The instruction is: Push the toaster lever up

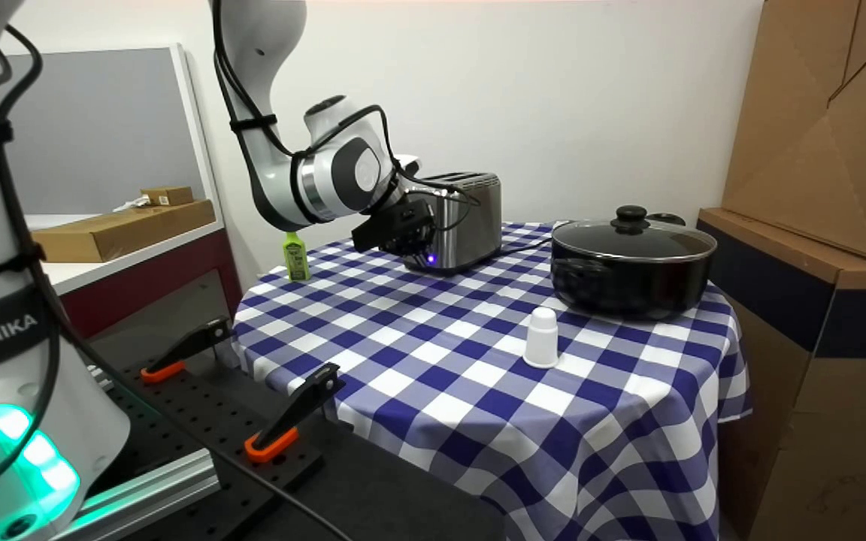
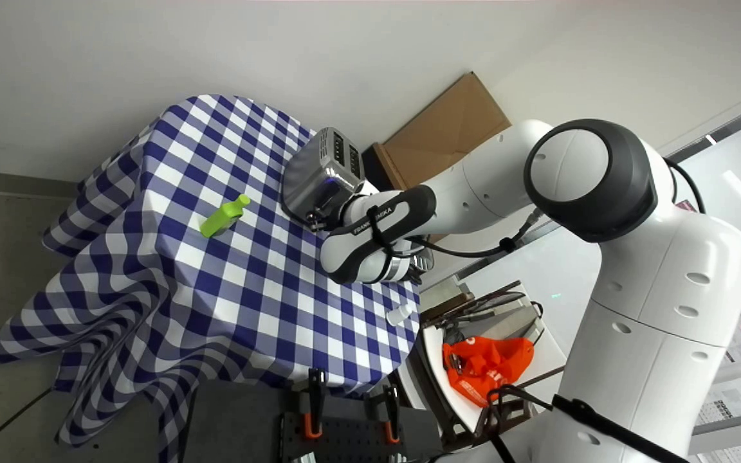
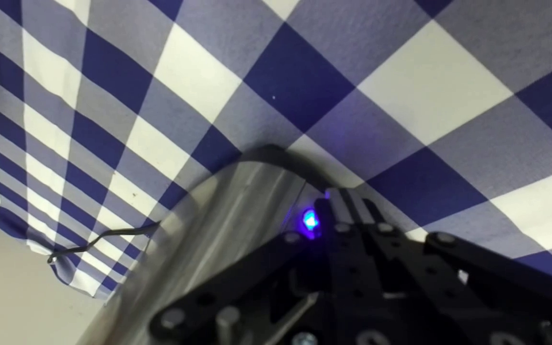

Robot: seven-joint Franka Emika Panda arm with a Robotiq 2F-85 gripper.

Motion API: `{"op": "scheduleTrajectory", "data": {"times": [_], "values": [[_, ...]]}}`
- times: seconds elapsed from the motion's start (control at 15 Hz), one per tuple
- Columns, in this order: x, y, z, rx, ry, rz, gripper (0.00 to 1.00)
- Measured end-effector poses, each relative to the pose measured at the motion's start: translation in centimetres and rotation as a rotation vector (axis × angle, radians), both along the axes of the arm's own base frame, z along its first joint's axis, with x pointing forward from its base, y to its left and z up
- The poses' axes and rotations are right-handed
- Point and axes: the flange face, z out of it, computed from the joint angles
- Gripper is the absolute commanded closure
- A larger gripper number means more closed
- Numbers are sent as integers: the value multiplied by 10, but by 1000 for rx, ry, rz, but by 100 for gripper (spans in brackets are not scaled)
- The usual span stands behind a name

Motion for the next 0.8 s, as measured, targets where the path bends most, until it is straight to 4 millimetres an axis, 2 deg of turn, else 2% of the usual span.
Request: {"op": "scheduleTrajectory", "data": {"times": [0.8], "values": [[1,-2,1,1,-12,7,100]]}}
